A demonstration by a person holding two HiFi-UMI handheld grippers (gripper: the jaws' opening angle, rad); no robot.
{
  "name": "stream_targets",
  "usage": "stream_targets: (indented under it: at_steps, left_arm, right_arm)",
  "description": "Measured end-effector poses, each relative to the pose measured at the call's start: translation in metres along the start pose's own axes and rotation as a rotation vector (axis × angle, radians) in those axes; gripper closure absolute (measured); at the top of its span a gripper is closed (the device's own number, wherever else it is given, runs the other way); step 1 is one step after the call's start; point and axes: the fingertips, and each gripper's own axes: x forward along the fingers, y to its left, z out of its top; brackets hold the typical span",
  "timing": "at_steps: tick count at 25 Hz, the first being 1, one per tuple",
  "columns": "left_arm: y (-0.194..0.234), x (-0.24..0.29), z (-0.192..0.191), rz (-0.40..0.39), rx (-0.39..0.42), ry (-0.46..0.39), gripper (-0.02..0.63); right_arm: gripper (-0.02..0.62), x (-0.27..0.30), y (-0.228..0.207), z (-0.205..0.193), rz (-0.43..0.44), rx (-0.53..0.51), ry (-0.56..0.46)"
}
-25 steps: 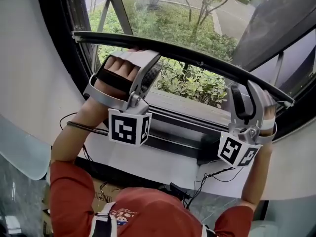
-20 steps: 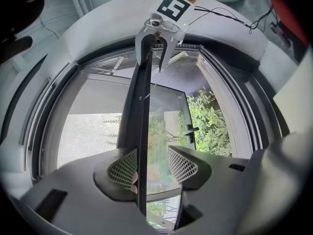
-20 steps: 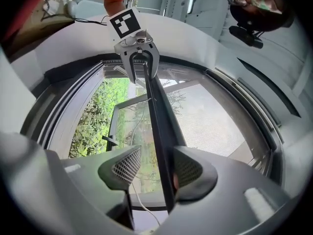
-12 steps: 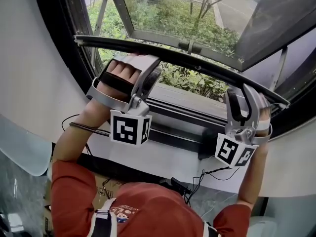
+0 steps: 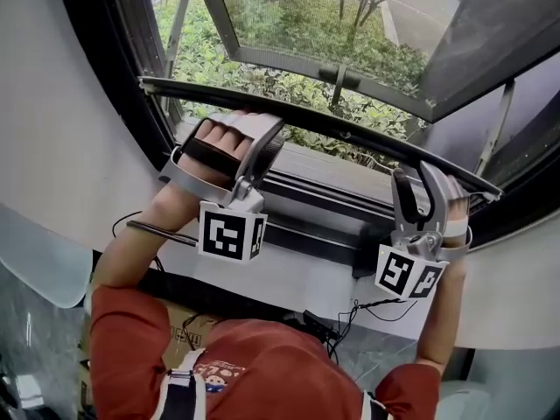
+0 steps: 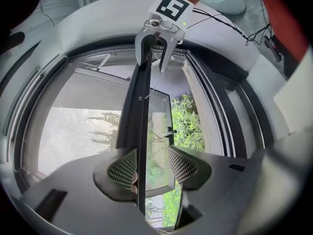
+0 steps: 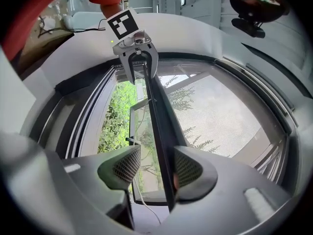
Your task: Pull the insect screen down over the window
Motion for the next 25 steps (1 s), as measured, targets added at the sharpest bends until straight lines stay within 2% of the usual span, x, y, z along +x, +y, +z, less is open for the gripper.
stream_targets:
  at_steps: [11, 19, 25]
  left_arm:
    - [-0.005, -0.003, 0.0, -0.012, -0.013, 0.001, 0.416]
    - [-0.019, -0.002, 0.0, -0.08, -0.019, 0.018, 0.416]
    - [-0.043, -0.004, -0.001, -0.176, -0.035, 0.02, 0.416]
  right_arm:
    - [0.376, -0.004, 0.006, 0.002, 0.031, 0.016, 0.014]
    - [0.376, -0.005, 0.018, -0.001, 0.086, 0.041, 0.012]
    - [0.376, -0.009, 0.043, -0.005, 0.152, 0.06, 0.018]
